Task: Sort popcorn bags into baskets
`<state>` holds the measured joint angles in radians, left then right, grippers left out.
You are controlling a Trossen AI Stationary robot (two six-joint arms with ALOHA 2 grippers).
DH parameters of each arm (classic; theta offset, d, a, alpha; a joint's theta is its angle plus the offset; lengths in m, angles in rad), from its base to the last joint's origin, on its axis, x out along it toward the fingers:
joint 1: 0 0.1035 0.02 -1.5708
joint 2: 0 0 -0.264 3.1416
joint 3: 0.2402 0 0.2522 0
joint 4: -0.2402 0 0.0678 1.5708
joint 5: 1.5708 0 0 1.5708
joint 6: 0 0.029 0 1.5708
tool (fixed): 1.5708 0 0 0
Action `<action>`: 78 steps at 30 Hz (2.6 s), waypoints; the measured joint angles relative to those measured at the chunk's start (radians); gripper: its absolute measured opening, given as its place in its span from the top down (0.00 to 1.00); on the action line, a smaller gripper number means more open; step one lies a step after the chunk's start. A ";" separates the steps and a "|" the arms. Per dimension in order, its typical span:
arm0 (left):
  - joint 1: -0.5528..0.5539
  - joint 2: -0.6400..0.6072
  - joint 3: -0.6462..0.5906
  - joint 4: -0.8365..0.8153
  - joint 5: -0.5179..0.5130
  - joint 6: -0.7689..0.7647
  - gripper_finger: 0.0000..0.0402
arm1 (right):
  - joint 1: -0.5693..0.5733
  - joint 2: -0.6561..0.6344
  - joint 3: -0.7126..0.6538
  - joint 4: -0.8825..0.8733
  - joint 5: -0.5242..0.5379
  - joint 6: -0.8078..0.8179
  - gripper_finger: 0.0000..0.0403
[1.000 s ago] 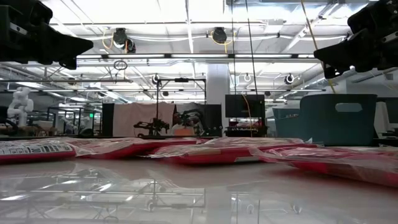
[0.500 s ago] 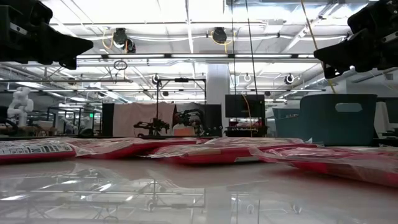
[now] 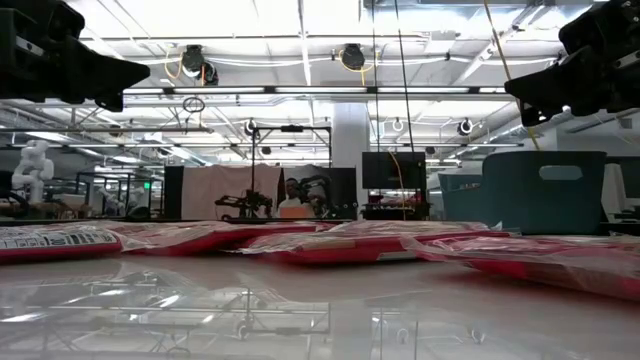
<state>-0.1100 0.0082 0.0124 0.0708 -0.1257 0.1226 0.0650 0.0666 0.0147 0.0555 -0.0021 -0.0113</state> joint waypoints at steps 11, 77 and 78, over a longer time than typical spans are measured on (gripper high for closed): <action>0.000 0.000 0.000 0.000 0.000 0.000 0.99 | 0.000 0.000 0.000 0.000 0.000 0.000 1.00; 0.000 0.022 0.087 0.197 0.061 -0.153 0.99 | 0.000 0.000 0.000 0.055 0.005 0.007 1.00; 0.000 0.037 0.115 0.171 0.062 -0.158 0.99 | 0.000 0.000 0.000 0.055 0.005 0.007 1.00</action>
<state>-0.1101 0.0455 0.1270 0.2421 -0.0632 -0.0349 0.0650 0.0666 0.0147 0.1101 0.0025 -0.0044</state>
